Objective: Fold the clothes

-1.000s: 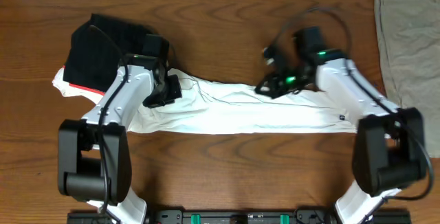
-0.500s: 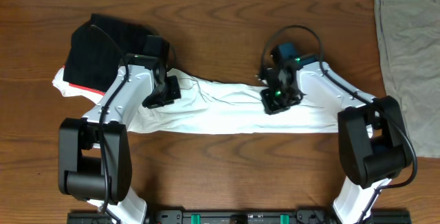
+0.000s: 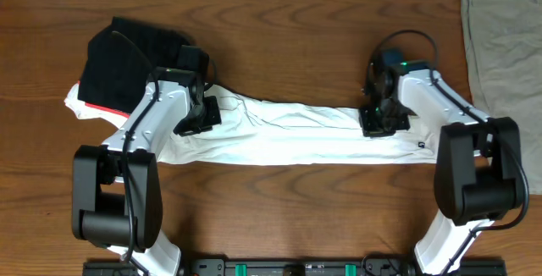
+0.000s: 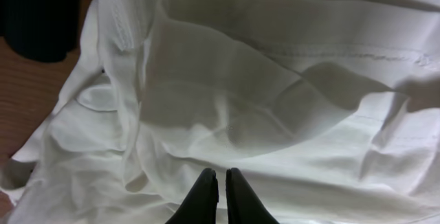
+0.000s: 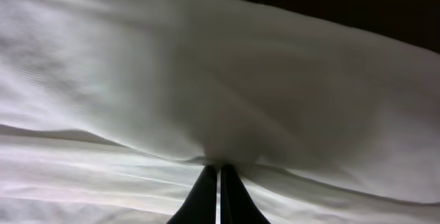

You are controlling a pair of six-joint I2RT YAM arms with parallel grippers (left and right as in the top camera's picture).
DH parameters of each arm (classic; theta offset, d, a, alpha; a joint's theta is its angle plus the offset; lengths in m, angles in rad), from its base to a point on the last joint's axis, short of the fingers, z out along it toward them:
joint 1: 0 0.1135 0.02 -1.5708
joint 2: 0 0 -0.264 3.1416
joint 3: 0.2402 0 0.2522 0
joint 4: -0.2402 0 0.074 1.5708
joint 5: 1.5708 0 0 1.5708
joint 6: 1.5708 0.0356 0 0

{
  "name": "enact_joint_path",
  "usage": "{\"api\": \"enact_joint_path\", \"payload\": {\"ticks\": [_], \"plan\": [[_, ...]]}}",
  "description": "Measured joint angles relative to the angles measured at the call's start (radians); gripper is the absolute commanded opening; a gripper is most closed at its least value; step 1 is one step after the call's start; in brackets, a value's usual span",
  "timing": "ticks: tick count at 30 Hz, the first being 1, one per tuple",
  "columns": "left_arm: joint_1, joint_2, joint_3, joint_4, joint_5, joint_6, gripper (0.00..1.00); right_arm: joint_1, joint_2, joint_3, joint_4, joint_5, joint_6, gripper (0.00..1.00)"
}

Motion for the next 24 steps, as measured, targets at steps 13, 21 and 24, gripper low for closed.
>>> {"api": "enact_joint_path", "payload": {"ticks": [13,21,24], "plan": [[0.000,0.000,0.000,-0.013,-0.005,-0.002,0.15,-0.321,-0.216,0.026,-0.111,-0.066,-0.007,0.74],[0.000,0.000,0.000,-0.018,-0.007,-0.001,0.32,-0.497,-0.209,-0.079,0.029,-0.056,-0.004,0.81],[0.000,0.000,0.000,-0.025,-0.007,-0.002,0.33,-0.519,-0.196,-0.151,0.124,-0.056,-0.016,0.82]]}}
